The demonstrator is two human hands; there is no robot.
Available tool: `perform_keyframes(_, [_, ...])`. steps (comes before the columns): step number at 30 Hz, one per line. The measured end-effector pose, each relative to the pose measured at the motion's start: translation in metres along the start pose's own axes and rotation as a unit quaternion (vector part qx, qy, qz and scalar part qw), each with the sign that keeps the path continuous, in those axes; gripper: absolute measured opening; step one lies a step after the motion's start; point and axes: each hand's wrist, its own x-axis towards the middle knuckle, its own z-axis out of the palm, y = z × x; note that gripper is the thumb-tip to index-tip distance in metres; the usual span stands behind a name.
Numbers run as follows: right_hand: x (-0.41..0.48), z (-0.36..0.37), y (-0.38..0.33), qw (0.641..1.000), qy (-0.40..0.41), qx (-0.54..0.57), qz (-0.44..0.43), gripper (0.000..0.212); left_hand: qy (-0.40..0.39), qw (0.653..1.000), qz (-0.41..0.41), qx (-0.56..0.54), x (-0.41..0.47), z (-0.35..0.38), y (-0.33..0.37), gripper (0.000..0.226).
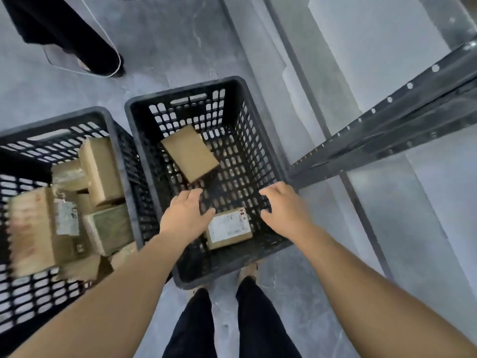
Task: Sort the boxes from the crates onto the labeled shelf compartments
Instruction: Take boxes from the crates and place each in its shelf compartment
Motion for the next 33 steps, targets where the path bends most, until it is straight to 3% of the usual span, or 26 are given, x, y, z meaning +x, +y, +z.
perform_keyframes(11, [0.079,0.091,0.024,0.988,-0.15,-0.001,0.049,0.044,-0.073,0.986,-0.124,-0.083,0.064,0.101,-0.032,0.068])
perform_keyframes(20, [0.117,0.175,0.028,0.936,-0.322,0.017,0.139,0.037,-0.12,0.939,-0.244,-0.213,0.096,0.156,-0.052,0.064])
perform_keyframes(22, [0.119,0.177,0.026,0.933,-0.325,0.049,0.146,0.033,-0.121,0.927,-0.255,-0.245,0.099,0.157,-0.048,0.068])
perform_keyframes(26, [0.119,0.155,0.022,0.938,-0.281,0.128,0.156,0.033,-0.095,0.918,-0.261,-0.284,0.098,0.135,-0.041,0.057])
perform_keyframes(29, [0.114,0.119,0.014,0.946,-0.237,0.177,0.134,0.042,-0.062,0.914,-0.236,-0.325,0.09,0.102,-0.035,0.05])
perform_keyframes(33, [0.1,0.053,-0.004,0.938,-0.174,0.276,0.114,0.048,0.0,0.916,-0.199,-0.348,0.07,0.042,-0.023,0.062])
